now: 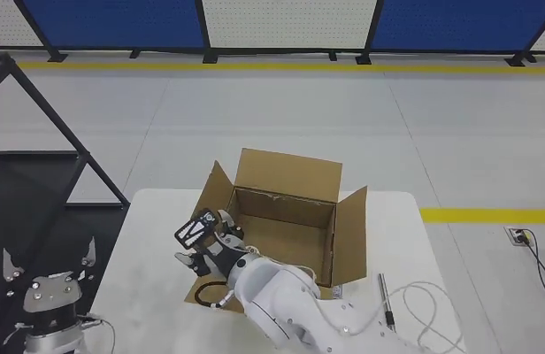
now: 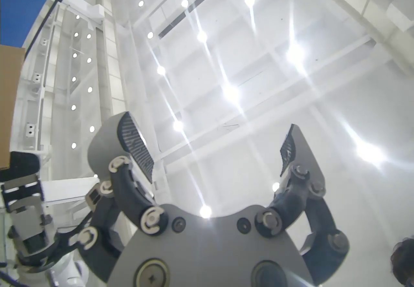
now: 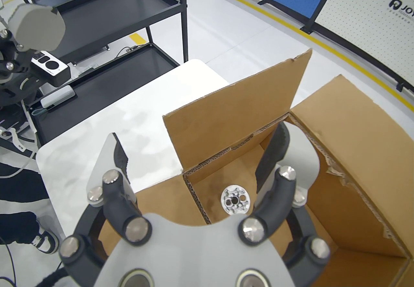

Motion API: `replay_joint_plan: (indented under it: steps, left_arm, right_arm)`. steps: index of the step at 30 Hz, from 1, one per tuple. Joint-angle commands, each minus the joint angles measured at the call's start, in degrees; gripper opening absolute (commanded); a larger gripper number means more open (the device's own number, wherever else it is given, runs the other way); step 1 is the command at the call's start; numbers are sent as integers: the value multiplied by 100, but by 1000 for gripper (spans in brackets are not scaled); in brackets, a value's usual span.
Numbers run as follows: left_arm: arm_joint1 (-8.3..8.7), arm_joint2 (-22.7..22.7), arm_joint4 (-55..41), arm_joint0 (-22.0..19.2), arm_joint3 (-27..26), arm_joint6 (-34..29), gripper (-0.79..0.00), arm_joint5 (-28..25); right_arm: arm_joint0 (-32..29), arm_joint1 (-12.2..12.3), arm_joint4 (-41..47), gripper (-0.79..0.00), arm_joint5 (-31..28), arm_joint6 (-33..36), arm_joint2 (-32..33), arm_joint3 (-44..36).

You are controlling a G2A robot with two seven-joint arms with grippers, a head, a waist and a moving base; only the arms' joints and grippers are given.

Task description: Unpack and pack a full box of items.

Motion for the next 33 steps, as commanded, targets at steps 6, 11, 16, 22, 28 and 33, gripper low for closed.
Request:
replay_joint_plan:
  steps: [6,11,16,22,28,33]
  left_arm:
    - [-43,-180,-305,-131,117,337,0,-175]
    - [-68,-172,-292,-137,141,327,0,-139]
    - [-94,-138,-234,-181,151,351,0,-146]
    - [-115,-104,-148,-288,228,400,0,-100]
    - [-138,-77,-85,-328,242,427,0,-57]
    - [-157,-34,10,-363,248,461,0,-34]
  right_arm:
    - [159,-440,173,-65,187,-319,-226,771]
    - [210,-691,84,-456,332,-444,-318,1112]
    - [163,-838,-29,-693,301,-521,-280,1277]
    - [-15,-908,-226,-785,199,-526,-151,1284]
    - [-267,-928,-511,-785,171,-454,-7,1117]
    - [-517,-914,-826,-785,160,-370,121,866]
